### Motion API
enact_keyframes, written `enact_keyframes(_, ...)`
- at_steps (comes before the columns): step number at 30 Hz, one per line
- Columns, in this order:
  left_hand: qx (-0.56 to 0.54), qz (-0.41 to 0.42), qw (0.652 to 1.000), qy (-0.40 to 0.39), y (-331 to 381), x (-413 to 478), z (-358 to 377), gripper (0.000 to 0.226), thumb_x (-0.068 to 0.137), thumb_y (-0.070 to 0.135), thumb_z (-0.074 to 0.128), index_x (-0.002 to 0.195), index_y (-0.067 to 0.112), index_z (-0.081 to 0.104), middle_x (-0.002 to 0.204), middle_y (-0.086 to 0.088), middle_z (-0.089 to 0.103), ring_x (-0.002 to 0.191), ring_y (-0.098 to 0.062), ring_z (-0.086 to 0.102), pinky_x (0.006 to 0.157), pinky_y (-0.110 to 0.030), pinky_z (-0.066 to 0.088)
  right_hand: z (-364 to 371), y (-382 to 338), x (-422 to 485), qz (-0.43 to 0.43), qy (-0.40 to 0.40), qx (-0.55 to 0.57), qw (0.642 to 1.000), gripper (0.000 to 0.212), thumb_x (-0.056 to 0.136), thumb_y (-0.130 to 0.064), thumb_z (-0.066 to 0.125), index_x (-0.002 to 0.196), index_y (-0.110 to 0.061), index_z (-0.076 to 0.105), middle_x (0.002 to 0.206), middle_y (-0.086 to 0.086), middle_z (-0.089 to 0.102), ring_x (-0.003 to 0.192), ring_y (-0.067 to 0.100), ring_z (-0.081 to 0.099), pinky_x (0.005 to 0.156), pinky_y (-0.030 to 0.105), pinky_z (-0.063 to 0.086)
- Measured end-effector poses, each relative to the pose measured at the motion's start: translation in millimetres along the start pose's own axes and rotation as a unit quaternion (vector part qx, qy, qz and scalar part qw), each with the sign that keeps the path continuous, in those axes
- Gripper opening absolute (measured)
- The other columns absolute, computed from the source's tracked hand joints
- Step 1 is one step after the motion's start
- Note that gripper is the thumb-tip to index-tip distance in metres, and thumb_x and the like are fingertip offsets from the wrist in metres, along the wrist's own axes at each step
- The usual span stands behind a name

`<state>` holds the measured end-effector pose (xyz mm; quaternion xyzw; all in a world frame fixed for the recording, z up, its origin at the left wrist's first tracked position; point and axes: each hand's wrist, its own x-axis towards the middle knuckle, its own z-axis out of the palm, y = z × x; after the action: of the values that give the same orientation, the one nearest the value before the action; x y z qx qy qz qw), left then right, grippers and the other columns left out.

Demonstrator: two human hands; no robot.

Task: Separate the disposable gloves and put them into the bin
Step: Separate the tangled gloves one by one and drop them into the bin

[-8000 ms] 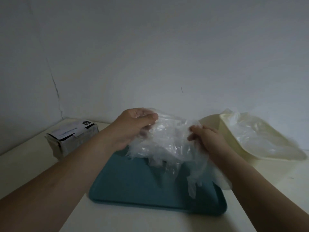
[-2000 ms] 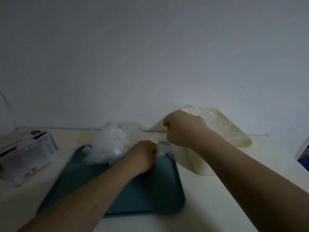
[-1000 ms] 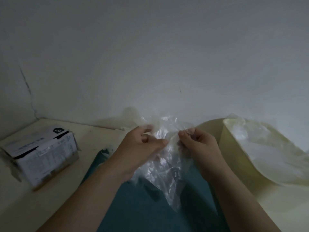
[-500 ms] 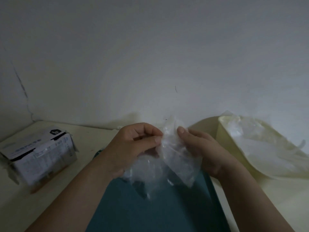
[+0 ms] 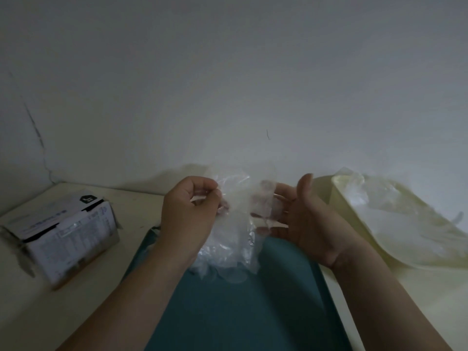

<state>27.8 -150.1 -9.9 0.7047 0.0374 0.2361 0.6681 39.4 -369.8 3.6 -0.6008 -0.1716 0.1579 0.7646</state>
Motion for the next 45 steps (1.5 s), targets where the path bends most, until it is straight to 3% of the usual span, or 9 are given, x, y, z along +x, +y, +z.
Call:
enact_keyframes(6,-0.012,-0.003,0.996,-0.086,5,-10,5,0.019,0.096,0.005,0.073,0.091,0.023,0.075,0.084,-0.005,0.078,0.075,-0.022,0.078,0.072,-0.027,0.061,17,6,2,0.012,0.120,-0.038,0.992,0.041,0.089,-0.034,0.076,0.112,0.001,0.075,0.109,0.021,0.075,0.093,0.033,0.072,0.088,0.045,0.058)
enact_keyframes(11,-0.049,-0.036,0.993,-0.102,4,-9,6,0.016,0.095,0.007,0.074,0.099,0.021,0.079,0.084,-0.006,0.080,0.083,-0.021,0.079,0.086,-0.035,0.061,30,18,9,-0.034,0.237,-0.042,0.970,0.016,0.101,-0.020,0.065,0.102,-0.004,0.070,0.064,0.009,0.062,0.055,0.023,0.052,0.045,0.028,0.040)
enact_keyframes(19,-0.152,-0.114,0.972,-0.140,11,6,-11,0.028,0.090,-0.005,0.075,0.114,0.009,0.074,0.112,-0.015,0.076,0.085,-0.023,0.078,0.071,-0.024,0.059,15,22,16,-0.096,0.368,-0.085,0.921,0.018,0.102,-0.032,0.061,0.100,-0.022,0.075,0.091,0.003,0.077,0.089,0.024,0.073,0.081,0.043,0.062)
enact_keyframes(22,-0.089,-0.045,0.993,-0.055,12,17,-23,0.024,0.092,-0.006,0.073,0.108,0.012,0.074,0.106,-0.010,0.076,0.080,-0.022,0.078,0.072,-0.029,0.061,11,17,14,-0.107,0.379,-0.091,0.915,0.019,0.103,-0.033,0.060,0.100,-0.024,0.076,0.096,0.003,0.078,0.095,0.026,0.075,0.090,0.049,0.062)
enact_keyframes(25,-0.001,0.039,0.999,0.003,19,12,-26,0.012,0.097,0.010,0.072,0.101,0.020,0.075,0.086,0.003,0.077,0.073,-0.019,0.077,0.072,-0.031,0.063,17,12,9,-0.129,0.371,-0.105,0.913,0.020,0.106,-0.030,0.056,0.102,-0.022,0.074,0.081,0.003,0.070,0.075,0.019,0.067,0.069,0.034,0.058)
enact_keyframes(29,0.066,0.207,0.971,-0.095,38,-20,-11,0.008,0.089,0.020,0.081,0.091,0.024,0.075,0.083,0.007,0.074,0.071,-0.011,0.070,0.063,-0.021,0.057,27,7,7,-0.145,0.348,-0.065,0.924,0.020,0.107,-0.026,0.054,0.103,-0.014,0.069,0.058,0.005,0.053,0.046,0.017,0.047,0.047,0.025,0.040)
enact_keyframes(32,0.221,0.277,0.896,-0.267,25,-38,8,0.041,0.076,0.044,0.091,0.108,0.027,0.071,0.109,0.019,0.062,0.099,-0.009,0.065,0.077,-0.021,0.054,32,3,4,-0.155,0.325,-0.020,0.933,0.019,0.108,-0.022,0.051,0.107,-0.011,0.066,0.051,0.003,0.050,0.042,0.016,0.045,0.050,0.029,0.040)
enact_keyframes(37,0.342,0.233,0.867,-0.276,1,-48,28,0.092,0.064,0.066,0.086,0.140,0.038,0.041,0.128,0.029,0.039,0.118,0.001,0.050,0.094,-0.029,0.052,44,7,5,-0.106,0.323,0.074,0.938,0.012,0.103,-0.016,0.058,0.103,-0.007,0.066,0.079,0.022,0.056,0.058,0.023,0.063,0.054,0.029,0.053)
enact_keyframes(45,0.145,0.177,0.953,-0.199,1,-35,18,0.014,0.095,0.016,0.073,0.093,0.029,0.069,0.093,0.011,0.064,0.088,-0.009,0.064,0.075,-0.020,0.048,33,-3,5,-0.071,0.291,0.059,0.952,0.010,0.102,-0.018,0.062,0.098,-0.010,0.066,0.075,0.009,0.066,0.056,0.017,0.063,0.056,0.032,0.056)
